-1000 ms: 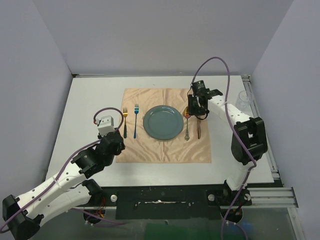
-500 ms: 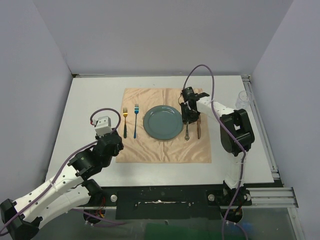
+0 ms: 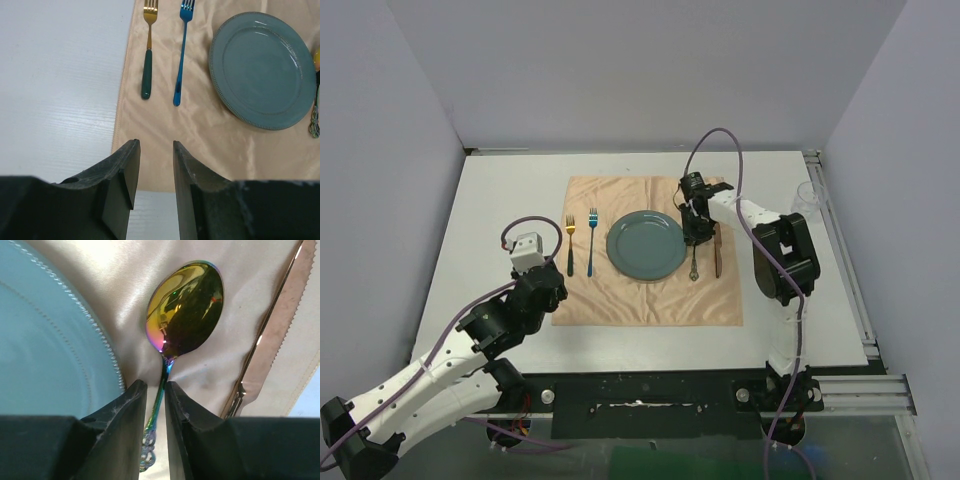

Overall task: Set the dinner table for one person
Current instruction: Adjust the spoon with the napkin.

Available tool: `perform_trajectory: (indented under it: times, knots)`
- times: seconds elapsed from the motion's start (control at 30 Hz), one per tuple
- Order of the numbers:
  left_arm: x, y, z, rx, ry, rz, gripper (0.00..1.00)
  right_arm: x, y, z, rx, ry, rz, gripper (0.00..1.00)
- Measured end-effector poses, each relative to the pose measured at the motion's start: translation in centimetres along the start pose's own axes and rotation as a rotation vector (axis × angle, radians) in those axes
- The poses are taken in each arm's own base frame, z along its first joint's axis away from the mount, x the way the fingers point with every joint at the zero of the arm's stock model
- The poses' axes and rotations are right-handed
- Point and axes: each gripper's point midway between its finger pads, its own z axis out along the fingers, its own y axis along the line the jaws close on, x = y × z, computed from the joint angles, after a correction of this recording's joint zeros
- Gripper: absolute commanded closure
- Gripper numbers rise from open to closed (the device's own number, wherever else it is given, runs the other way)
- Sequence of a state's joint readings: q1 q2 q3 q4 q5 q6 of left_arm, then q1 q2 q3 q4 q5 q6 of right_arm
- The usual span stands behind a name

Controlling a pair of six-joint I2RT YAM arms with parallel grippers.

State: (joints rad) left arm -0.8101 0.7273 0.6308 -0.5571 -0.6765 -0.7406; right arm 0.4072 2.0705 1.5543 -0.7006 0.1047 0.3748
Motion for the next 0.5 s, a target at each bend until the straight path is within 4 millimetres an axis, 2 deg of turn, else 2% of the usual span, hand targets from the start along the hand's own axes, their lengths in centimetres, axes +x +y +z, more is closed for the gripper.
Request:
perform_trajectory:
  times: [0.1, 0.23, 0.33, 0.43, 0.5]
  knots:
    - [-0.01, 0.0, -0.01, 0.0, 0.0, 0.0, 0.69, 0.64, -0.19, 0.81, 0.012, 0.026, -0.004, 0.78]
    - [0.01, 0.01, 0.0, 0.0, 0.0, 0.0, 0.69, 0.57, -0.21, 0.83, 0.013, 0.025, -0.003, 0.79]
    - [0.01, 0.01, 0.0, 0.0, 0.0, 0.0, 0.69, 0.55, -0.3, 0.84, 0.014, 0.025, -0.002, 0.87]
    - [0.01, 0.01, 0.0, 0.0, 0.0, 0.0, 0.69, 0.52, -0.42, 0.85, 0.013, 0.025, 0.001, 1.0]
    - [-0.01, 0.0, -0.01, 0.0, 0.0, 0.0, 0.69, 0.51, -0.41, 0.86, 0.011, 0.026, 0.004, 1.0]
